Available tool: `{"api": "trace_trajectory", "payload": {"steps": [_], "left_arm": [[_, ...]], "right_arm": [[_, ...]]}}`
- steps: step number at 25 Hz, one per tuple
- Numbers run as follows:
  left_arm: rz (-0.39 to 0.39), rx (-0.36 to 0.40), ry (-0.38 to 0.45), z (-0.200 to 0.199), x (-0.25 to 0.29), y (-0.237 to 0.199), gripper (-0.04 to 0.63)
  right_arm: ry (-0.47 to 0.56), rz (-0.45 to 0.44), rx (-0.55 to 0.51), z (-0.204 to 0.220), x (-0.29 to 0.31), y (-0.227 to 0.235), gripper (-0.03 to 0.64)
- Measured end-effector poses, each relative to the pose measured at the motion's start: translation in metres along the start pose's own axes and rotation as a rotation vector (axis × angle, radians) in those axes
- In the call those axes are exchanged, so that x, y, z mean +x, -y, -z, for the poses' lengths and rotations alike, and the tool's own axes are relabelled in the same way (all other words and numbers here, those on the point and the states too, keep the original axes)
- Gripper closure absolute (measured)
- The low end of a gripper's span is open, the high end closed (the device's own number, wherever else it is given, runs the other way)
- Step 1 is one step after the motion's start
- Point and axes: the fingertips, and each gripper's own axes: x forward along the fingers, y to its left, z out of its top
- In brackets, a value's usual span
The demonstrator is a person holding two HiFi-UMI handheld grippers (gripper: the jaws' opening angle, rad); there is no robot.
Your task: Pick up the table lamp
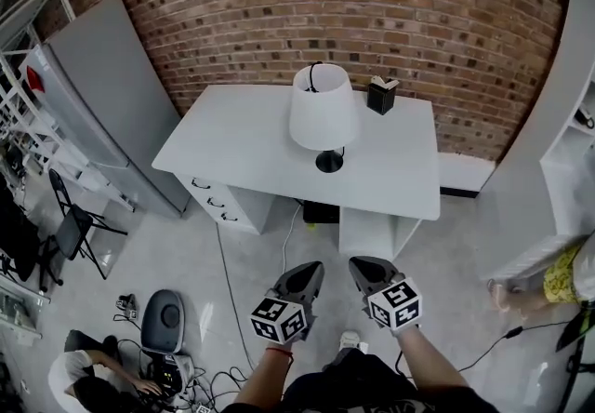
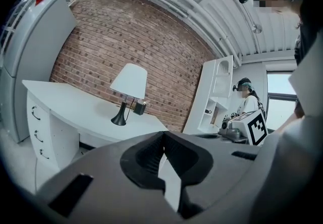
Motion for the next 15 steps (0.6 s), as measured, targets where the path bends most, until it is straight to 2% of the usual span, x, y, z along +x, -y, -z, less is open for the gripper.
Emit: {"api": "trace_trajectory", "payload": {"steps": [7,15], "left_arm": [[-0.023,-0.018,0.009,-0.011,0.040,-0.018,0.589],[-0.063,-0.028,0.026,-0.017,0.066,-0.033,0.589]], "right_arm": [[-0.015,-0.015,0.001,-0.006,0.026,0.041,0.615],[-0.006,-0.035,-0.021,-0.019,0.055,0.066,0.614]]}}
